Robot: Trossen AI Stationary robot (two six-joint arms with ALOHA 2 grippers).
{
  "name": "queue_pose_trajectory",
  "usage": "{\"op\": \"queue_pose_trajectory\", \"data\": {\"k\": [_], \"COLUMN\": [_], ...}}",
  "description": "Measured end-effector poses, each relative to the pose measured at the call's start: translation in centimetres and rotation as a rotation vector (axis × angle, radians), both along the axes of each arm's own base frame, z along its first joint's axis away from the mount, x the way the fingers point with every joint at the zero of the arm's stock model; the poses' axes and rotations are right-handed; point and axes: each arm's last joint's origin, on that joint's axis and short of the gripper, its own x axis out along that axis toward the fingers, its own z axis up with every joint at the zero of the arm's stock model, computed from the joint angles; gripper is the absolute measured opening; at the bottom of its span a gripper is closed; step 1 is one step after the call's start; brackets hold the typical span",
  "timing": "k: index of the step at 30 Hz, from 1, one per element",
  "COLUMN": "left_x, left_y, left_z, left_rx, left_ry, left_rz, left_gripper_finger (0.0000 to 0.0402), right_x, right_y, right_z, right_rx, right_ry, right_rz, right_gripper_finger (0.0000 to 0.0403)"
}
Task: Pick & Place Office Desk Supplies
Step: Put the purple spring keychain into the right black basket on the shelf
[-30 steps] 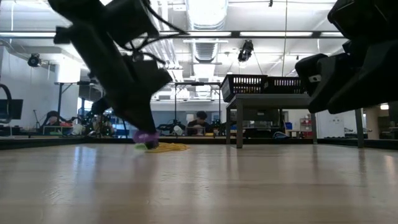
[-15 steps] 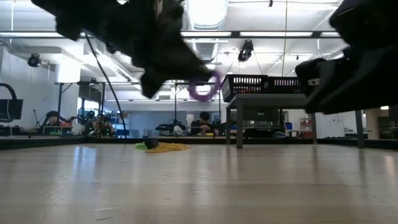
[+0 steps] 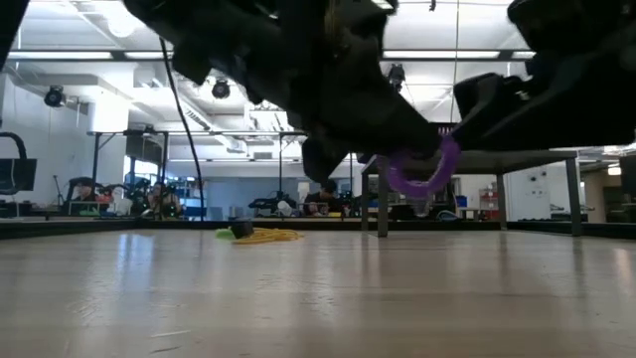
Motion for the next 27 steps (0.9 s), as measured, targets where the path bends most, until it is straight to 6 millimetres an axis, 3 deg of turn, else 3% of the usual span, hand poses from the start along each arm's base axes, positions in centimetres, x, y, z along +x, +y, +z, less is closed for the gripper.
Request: {"op": "queue_pose_trajectory", "data": {"k": [4, 22, 27], "left_x": [0.5, 0.6, 0.6], "left_y": [-0.1, 0.3, 0.3], "left_z": [0.4, 0.4, 0.3], "left_rx": [0.012, 0.047, 0.065], "left_ry": [0.004, -0.015, -0.016], "left_rz": [-0.006, 0.073, 0.087], "left_gripper_finger": [0.0026, 0.0028, 0.0063], "right_x": [0.0, 1.0, 0.9], "right_y": [-0.1, 0.7, 0.6], "right_z": [0.0, -1.3, -1.4], "right_rx": [-0.011, -0.061, -0.051], "right_ry": [-0.012, 0.018, 0.036], "right_rz": [-0.037, 0.0, -0.009], "right_gripper_finger": [0.0169, 0.0058, 0.002]}}
